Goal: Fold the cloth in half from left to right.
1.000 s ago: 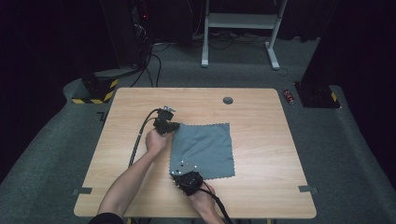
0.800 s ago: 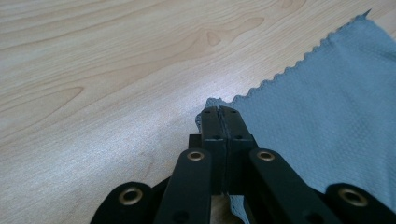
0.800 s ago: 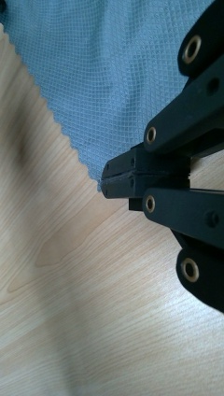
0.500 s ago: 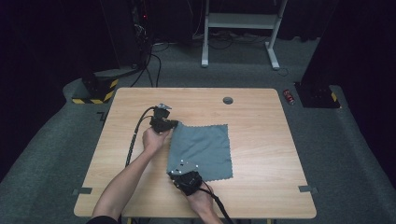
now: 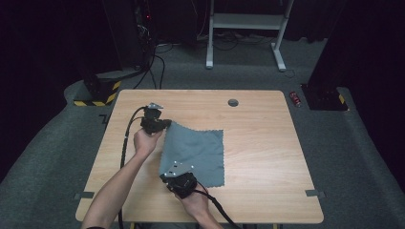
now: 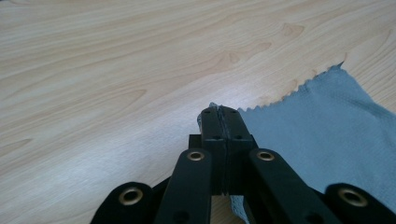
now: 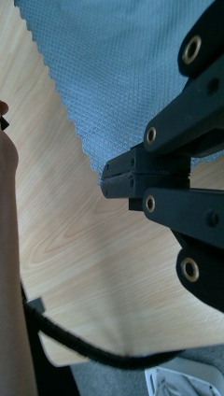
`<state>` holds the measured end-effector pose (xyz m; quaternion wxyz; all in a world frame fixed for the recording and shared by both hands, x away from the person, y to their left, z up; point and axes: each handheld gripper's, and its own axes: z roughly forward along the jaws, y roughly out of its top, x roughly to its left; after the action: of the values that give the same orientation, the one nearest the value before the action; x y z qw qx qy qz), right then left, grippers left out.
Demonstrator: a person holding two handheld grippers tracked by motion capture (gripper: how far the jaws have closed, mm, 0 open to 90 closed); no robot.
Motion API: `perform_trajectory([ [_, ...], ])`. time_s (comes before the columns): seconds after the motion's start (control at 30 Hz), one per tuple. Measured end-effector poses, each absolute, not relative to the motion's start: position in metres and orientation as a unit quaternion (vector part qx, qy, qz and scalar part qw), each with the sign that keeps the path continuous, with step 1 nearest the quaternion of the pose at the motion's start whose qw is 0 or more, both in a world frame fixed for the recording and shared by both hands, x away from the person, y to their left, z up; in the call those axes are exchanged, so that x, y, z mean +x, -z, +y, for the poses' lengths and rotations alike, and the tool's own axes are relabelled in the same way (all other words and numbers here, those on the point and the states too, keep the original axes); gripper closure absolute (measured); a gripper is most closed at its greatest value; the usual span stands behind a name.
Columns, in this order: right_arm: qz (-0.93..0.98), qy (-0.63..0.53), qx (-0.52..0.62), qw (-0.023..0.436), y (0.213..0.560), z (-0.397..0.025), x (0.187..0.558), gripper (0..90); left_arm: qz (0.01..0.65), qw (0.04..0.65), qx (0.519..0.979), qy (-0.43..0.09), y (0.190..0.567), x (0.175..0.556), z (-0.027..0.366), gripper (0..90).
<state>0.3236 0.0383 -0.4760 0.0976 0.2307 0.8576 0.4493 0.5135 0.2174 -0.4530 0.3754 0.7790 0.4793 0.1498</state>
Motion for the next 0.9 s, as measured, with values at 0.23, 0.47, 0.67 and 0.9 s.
perform_trajectory([
  [0.23,0.848,-0.46,0.24,0.104,0.471,0.025,0.321,90.0,0.475,0.384,0.778,-0.149,0.448,0.513,0.213,90.0],
  [0.47,0.84,-0.46,0.269,0.107,0.481,0.003,0.319,90.0,0.465,0.386,0.785,-0.133,0.46,0.519,0.185,90.0],
  [0.67,0.827,-0.462,0.301,0.11,0.49,-0.023,0.315,90.0,0.461,0.386,0.79,-0.119,0.468,0.523,0.164,90.0],
  [0.9,0.813,-0.461,0.336,0.115,0.499,-0.049,0.313,90.0,0.442,0.383,0.802,-0.119,0.466,0.528,0.138,90.0],
])
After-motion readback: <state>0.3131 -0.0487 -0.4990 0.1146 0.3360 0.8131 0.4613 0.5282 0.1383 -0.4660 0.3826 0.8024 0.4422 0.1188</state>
